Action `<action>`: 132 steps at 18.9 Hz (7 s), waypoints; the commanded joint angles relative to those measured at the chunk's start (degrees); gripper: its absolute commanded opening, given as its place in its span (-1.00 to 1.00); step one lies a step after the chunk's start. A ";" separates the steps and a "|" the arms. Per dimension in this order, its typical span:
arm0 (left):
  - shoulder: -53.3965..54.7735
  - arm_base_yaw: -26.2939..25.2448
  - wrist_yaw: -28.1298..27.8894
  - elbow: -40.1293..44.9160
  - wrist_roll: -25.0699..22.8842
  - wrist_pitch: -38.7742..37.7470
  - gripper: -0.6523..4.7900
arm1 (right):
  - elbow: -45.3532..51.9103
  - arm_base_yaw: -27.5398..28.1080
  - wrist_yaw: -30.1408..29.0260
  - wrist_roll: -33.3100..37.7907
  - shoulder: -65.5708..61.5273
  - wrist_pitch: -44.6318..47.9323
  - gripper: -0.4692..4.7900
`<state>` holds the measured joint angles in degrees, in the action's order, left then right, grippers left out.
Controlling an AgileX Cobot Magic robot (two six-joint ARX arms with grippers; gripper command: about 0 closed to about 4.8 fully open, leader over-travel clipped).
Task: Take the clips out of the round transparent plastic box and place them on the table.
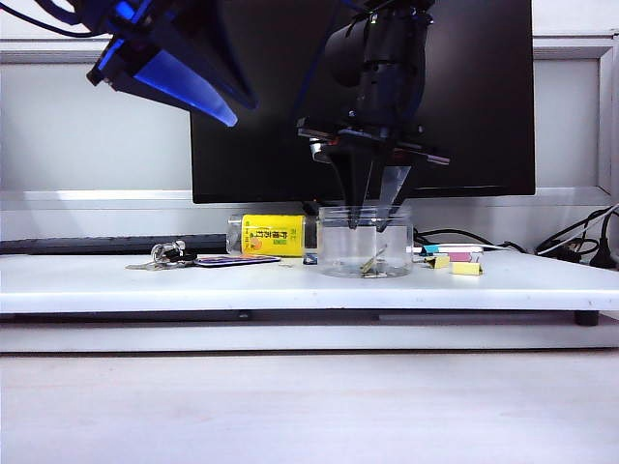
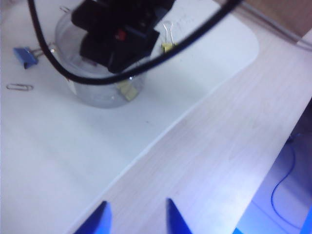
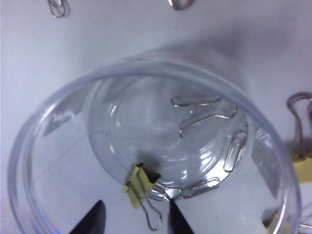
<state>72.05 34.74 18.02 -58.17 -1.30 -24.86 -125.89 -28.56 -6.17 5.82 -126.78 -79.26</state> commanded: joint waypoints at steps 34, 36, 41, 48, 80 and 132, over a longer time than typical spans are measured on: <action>0.00 0.04 0.17 -0.11 -2.36 -2.49 -0.19 | 5.92 0.04 3.67 -1.38 0.26 -0.24 -0.26; 0.00 0.04 0.04 -0.11 -2.80 -2.51 -0.19 | 7.87 0.02 3.65 -1.55 0.26 -0.24 -0.26; 0.00 0.04 0.00 -0.11 -2.80 -2.49 -0.19 | 10.67 0.02 7.08 -1.99 0.24 -0.22 -0.33; 0.00 0.04 -0.24 -0.11 -2.82 -2.27 -0.19 | 10.51 0.00 9.51 -4.02 0.00 -0.09 -0.83; 9.33 0.11 13.29 -0.04 0.28 12.33 -0.19 | -4.04 -0.09 12.11 -3.28 15.37 -0.31 -0.38; 45.44 4.44 9.05 -42.53 -40.79 -8.26 -0.12 | 59.10 11.91 7.50 -6.29 55.39 24.17 -0.38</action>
<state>117.69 39.09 26.81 -100.44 -41.19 -33.43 -66.96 -16.58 1.41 -0.30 -71.66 -56.21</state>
